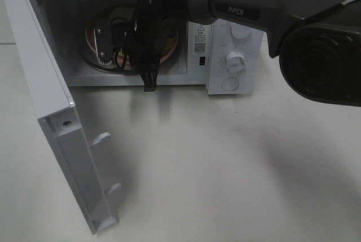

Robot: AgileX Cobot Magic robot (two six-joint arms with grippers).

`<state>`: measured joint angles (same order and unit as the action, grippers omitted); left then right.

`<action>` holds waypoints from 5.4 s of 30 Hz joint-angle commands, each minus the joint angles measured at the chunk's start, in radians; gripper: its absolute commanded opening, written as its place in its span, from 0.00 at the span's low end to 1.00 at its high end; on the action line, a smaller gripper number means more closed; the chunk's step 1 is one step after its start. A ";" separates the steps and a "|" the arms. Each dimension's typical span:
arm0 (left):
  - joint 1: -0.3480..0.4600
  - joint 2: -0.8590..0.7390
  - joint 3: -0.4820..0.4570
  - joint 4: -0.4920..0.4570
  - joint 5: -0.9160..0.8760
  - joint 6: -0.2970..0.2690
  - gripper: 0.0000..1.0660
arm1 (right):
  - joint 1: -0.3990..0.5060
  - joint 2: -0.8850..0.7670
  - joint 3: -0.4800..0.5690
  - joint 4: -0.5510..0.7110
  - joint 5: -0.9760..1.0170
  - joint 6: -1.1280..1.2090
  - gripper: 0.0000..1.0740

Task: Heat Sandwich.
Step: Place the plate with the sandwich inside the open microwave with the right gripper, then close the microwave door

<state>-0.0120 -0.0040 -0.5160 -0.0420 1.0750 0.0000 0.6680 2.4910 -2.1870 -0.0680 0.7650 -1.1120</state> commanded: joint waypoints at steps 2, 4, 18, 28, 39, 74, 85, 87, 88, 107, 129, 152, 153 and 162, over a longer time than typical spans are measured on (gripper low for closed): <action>-0.006 -0.019 0.000 0.001 -0.009 0.000 0.94 | -0.015 0.015 -0.006 -0.003 -0.015 0.006 0.02; -0.006 -0.019 0.000 0.001 -0.009 0.000 0.94 | -0.016 0.015 -0.006 -0.006 -0.015 0.006 0.02; -0.006 -0.019 0.000 0.001 -0.009 0.000 0.94 | -0.026 0.015 -0.006 -0.030 -0.015 0.113 0.10; -0.006 -0.019 0.000 0.001 -0.009 0.000 0.94 | -0.026 0.012 -0.006 -0.029 -0.020 0.125 0.45; -0.006 -0.019 0.000 0.001 -0.009 0.000 0.94 | -0.024 -0.009 -0.003 -0.027 -0.014 0.169 0.63; -0.006 -0.019 0.000 0.000 -0.009 0.000 0.94 | -0.024 -0.212 0.350 -0.032 -0.244 0.167 0.63; -0.006 -0.019 0.000 0.000 -0.009 0.000 0.94 | -0.024 -0.341 0.563 -0.038 -0.382 0.166 0.63; -0.006 -0.019 0.000 0.000 -0.009 0.000 0.94 | -0.024 -0.365 0.597 -0.038 -0.403 0.165 0.63; -0.006 -0.019 0.000 0.000 -0.009 0.000 0.94 | -0.023 -0.377 0.615 -0.038 -0.413 0.165 0.63; -0.006 -0.019 0.000 0.000 -0.009 0.000 0.94 | -0.012 -0.585 0.906 -0.060 -0.487 0.166 0.62; -0.006 -0.019 0.000 0.000 -0.009 0.000 0.94 | -0.012 -0.872 1.247 -0.053 -0.512 0.313 0.62; -0.006 -0.019 0.000 0.000 -0.009 0.000 0.94 | -0.012 -1.257 1.507 -0.053 -0.438 0.786 0.62; -0.006 -0.019 0.000 0.000 -0.009 0.000 0.94 | -0.012 -1.272 1.508 -0.053 -0.421 0.811 0.62; -0.006 -0.019 0.000 0.000 -0.009 0.000 0.94 | -0.012 -1.396 1.508 -0.053 -0.236 1.020 0.68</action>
<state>-0.0120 -0.0040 -0.5160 -0.0420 1.0750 0.0000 0.6530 1.1080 -0.6800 -0.1210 0.5090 -0.1200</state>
